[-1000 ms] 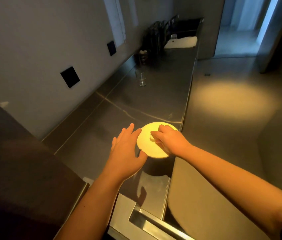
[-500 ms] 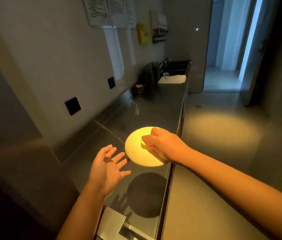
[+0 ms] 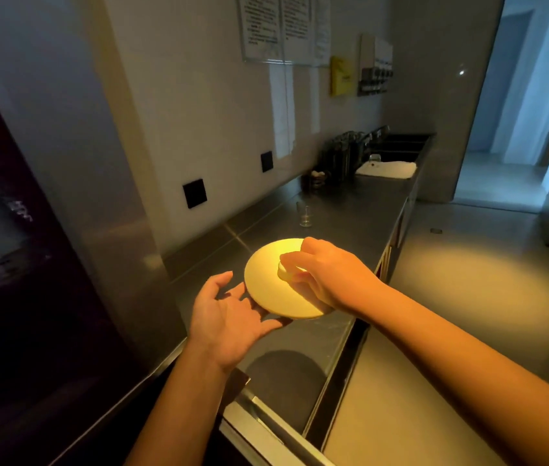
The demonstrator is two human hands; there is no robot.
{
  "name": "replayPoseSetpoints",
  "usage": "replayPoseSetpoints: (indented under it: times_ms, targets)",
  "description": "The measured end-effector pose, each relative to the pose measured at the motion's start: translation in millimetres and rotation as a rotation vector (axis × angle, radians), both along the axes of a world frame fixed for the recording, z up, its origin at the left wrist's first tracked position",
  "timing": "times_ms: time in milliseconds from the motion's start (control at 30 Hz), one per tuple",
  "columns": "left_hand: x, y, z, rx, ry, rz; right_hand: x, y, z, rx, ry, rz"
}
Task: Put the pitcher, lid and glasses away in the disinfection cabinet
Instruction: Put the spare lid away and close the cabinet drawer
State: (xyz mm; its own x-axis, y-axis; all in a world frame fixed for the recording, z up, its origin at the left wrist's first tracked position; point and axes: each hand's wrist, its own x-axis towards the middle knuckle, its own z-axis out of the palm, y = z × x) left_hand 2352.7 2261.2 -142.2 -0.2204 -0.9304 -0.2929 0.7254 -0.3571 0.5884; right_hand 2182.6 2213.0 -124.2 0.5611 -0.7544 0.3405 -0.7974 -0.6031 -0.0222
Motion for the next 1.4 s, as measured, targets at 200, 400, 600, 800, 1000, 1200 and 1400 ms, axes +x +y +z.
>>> replayPoseSetpoints:
  times_ms: [200, 400, 600, 800, 1000, 1200, 1400]
  targets:
    - [10, 46, 9, -0.024, 0.011, 0.093, 16, 29, 8, 0.008, 0.007, 0.082]
    - [19, 98, 14, -0.08, 0.028, 0.13, 31, 63, 12, -0.005, 0.009, 0.172]
    - [24, 150, 12, -0.11, 0.085, 0.169, 40, 107, 17, -0.029, 0.025, 0.243]
    - [30, 202, 0, -0.107, 0.135, 0.283, 52, 148, 14, -0.053, 0.049, 0.325]
    - [36, 256, -6, -0.128, 0.121, 0.367, 70, 185, 9, -0.084, 0.066, 0.44]
    - [49, 301, -16, -0.144, 0.114, 0.47, 94, 217, 0, -0.058, 0.027, 0.531]
    - [61, 342, -24, -0.148, 0.1, 0.56, 119, 243, -12, -0.043, 0.011, 0.609]
